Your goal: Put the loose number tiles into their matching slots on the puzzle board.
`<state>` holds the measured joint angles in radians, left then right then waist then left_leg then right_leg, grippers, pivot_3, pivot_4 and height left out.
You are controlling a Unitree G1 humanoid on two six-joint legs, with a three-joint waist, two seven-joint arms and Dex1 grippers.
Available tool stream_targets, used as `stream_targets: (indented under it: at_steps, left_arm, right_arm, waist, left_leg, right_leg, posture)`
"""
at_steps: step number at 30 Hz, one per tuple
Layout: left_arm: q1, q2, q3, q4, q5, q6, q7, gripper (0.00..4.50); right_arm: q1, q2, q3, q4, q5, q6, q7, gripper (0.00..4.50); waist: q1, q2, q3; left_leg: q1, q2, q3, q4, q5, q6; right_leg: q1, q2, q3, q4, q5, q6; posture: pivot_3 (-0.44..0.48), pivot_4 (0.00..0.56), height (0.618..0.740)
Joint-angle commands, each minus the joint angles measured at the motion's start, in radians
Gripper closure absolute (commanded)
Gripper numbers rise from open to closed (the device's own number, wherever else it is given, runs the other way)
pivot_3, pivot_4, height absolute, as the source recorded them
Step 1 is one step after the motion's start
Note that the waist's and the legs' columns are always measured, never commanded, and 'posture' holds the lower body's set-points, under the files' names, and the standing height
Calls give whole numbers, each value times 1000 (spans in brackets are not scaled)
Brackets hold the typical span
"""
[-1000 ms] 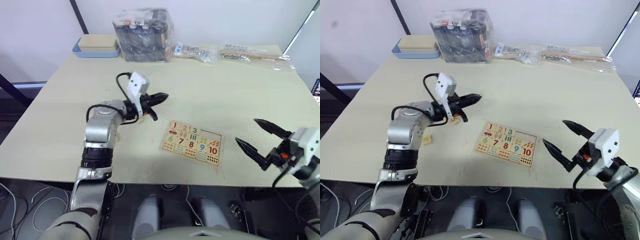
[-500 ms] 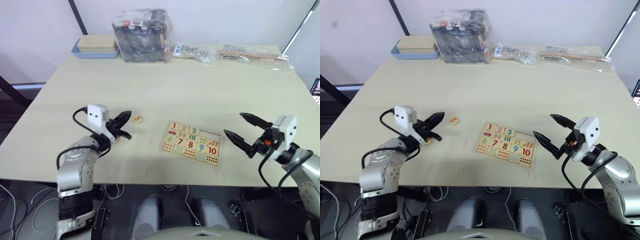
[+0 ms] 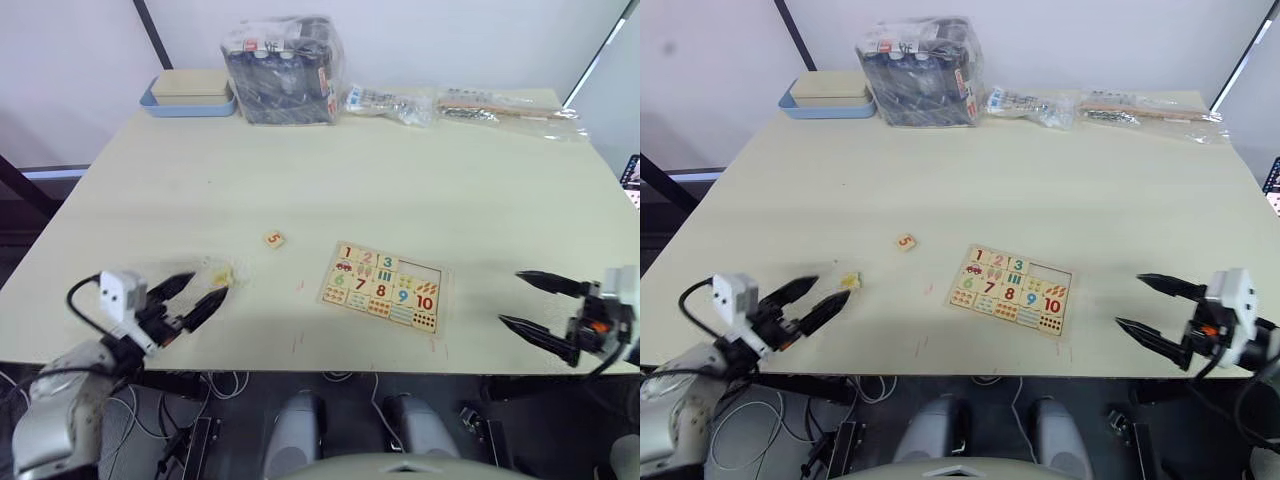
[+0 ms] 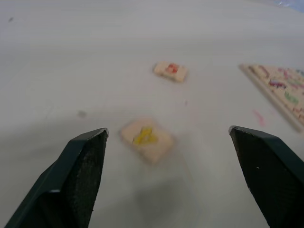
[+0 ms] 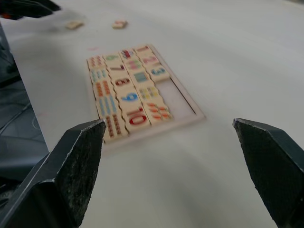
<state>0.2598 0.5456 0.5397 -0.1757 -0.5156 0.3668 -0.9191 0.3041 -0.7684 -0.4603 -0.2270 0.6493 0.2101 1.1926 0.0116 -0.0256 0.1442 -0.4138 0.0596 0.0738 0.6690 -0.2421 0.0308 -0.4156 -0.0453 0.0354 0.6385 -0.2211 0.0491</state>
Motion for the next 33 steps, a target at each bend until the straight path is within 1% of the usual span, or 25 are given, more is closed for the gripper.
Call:
stream_targets:
  at_steps: [1,5,9,12,16,19,23,24,27,29,30,33]
  left_arm:
    - [34,19,48,38,-17,-66,-29,61]
    - [46,38,56,90,-23,-99,-50,61]
    - [39,47,49,98,-30,-106,-48,61]
    - [31,56,40,87,-37,-105,-48,61]
    - [5,77,31,94,-38,-94,-50,61]
    - [-10,69,13,49,-36,-68,-2,61]
    - [9,11,-36,-110,-6,-7,156,61]
    - [21,-14,-43,-170,-4,30,222,61]
    - [40,-94,-82,-364,2,182,451,61]
    - [26,-132,-115,-455,11,311,593,61]
    - [17,-148,-126,-492,14,370,651,61]
    - [-31,-195,-166,-578,30,520,805,61]
  right_arm:
    - [24,-2,-70,11,11,-37,23,0]
    - [54,8,-98,18,5,-48,15,0]
    - [70,13,-106,-10,11,-36,2,0]
    - [68,13,-98,-33,22,-23,-6,0]
    - [47,13,-72,-76,39,1,-22,0]
    - [23,1,-60,-111,69,32,-20,0]
    - [-15,-17,-43,-151,112,69,1,0]
    - [-23,-25,-38,-163,121,76,13,0]
    - [-61,-40,-25,-187,140,84,32,0]
    - [-81,-43,-14,-185,138,90,33,0]
    - [-87,-44,-11,-187,138,94,35,0]
    - [-105,-53,-6,-193,149,110,42,0]
  waist:
    - [0,1,0]
    - [2,0,0]
    - [2,0,0]
    - [2,1,0]
    - [2,1,0]
    - [2,2,1]
    - [2,1,1]
    - [3,1,1]
    - [2,0,1]
    - [3,0,1]
    - [4,0,2]
    - [5,-1,2]
  left_leg:
    - [0,0,0,0,0,0]
    - [0,0,0,0,0,-1]
    - [-1,0,0,-1,-1,-1]
    - [-1,0,1,-1,-1,0]
    - [-1,0,0,-3,-1,0]
    - [-1,0,0,-3,-1,0]
    - [-1,-1,1,-3,-1,1]
    - [-2,-1,1,-3,-2,1]
    - [-2,-1,0,-4,-2,2]
    - [-2,-1,0,-3,-1,4]
    - [-1,-1,0,-3,0,6]
    - [-1,-2,-2,-2,1,7]
  right_leg:
    - [0,-2,-2,0,0,0]
    - [-1,-12,-16,0,-1,1]
    - [-2,-25,-30,0,-1,1]
    - [-2,-29,-39,0,0,1]
    - [-2,-26,-41,-2,0,0]
    - [-2,-26,-43,-2,0,1]
    - [-1,-27,-43,-3,0,0]
    - [-1,-27,-43,-3,0,-1]
    - [0,-26,-44,-4,2,-3]
    - [0,-26,-44,-5,2,-3]
    - [1,-26,-44,-5,2,-3]
    - [2,-25,-44,-5,1,0]
  posture:
    - [0,150,740]
    - [0,150,740]
    - [0,150,740]
    - [0,150,740]
    - [0,150,740]
    - [0,150,740]
    - [0,150,740]
    - [0,150,740]
    - [0,150,740]
    - [0,150,740]
    - [0,150,740]
    - [0,150,740]
